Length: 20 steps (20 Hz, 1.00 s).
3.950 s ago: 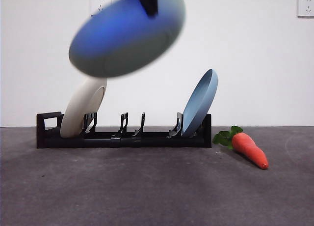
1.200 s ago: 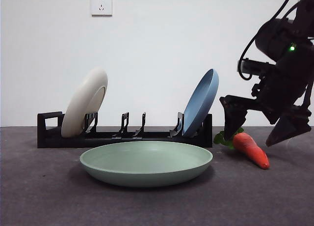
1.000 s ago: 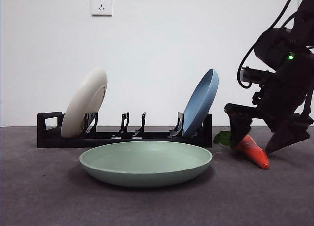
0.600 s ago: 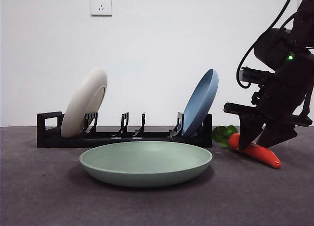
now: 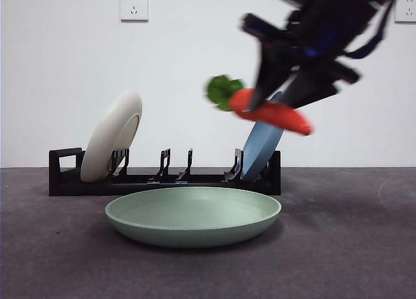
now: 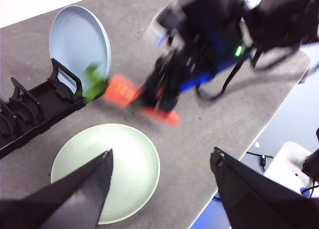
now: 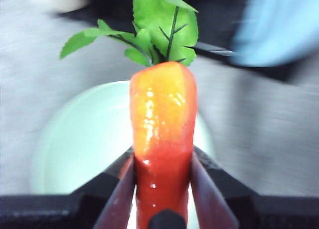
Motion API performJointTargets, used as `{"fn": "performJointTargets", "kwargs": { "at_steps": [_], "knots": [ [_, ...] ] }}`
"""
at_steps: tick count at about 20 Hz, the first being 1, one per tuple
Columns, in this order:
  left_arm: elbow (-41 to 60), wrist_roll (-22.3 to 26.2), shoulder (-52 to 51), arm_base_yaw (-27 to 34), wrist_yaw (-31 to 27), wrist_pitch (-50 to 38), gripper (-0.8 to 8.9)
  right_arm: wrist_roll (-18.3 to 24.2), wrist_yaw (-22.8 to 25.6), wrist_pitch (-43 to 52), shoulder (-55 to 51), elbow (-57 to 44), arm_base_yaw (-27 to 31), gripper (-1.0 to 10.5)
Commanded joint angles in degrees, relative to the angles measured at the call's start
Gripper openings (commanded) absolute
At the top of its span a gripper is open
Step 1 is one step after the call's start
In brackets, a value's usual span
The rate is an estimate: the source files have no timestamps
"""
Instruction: Take the green plate from the plate rack,put the plate on the table,take the carrot from the table,put the carrot in the plate
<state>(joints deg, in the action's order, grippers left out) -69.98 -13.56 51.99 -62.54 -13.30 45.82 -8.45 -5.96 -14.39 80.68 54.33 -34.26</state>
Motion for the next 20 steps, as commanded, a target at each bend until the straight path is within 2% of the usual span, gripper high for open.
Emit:
{"fn": "performJointTargets", "kwargs": {
  "at_steps": [1,4,8,13,14,17,18,20],
  "knots": [
    [0.15,0.04,-0.13,-0.11,-0.11,-0.20,3.33,-2.62,0.42,4.17,4.24,-0.15,-4.42,-0.1],
    [0.15,0.04,-0.13,-0.11,-0.11,-0.22,3.33,-3.58,0.39,9.35,11.08,-0.15,-7.26,-0.1],
    [0.15,0.02,-0.13,-0.11,-0.11,0.35,3.33,-4.17,0.50,15.34,19.89,-0.15,-7.98,-0.1],
    [0.15,0.02,-0.13,-0.11,-0.11,0.59,3.33,-4.15,0.26,15.93,24.44,-0.15,-7.98,0.0],
    [0.15,0.04,-0.13,-0.11,-0.11,0.74,3.33,-4.15,0.33,15.98,24.39,-0.15,-8.24,0.6],
    [0.15,0.04,-0.13,-0.11,-0.11,1.84,3.33,-4.15,0.37,15.52,21.84,-0.15,-8.24,4.6],
    [0.15,0.04,-0.13,-0.11,-0.13,2.25,3.33,-4.15,0.35,15.17,20.39,-0.15,-8.24,5.3],
    [0.15,1.14,-0.13,-0.09,-0.13,3.67,3.33,-4.15,0.35,12.37,16.15,-0.15,-8.24,5.4]
  ]
}}
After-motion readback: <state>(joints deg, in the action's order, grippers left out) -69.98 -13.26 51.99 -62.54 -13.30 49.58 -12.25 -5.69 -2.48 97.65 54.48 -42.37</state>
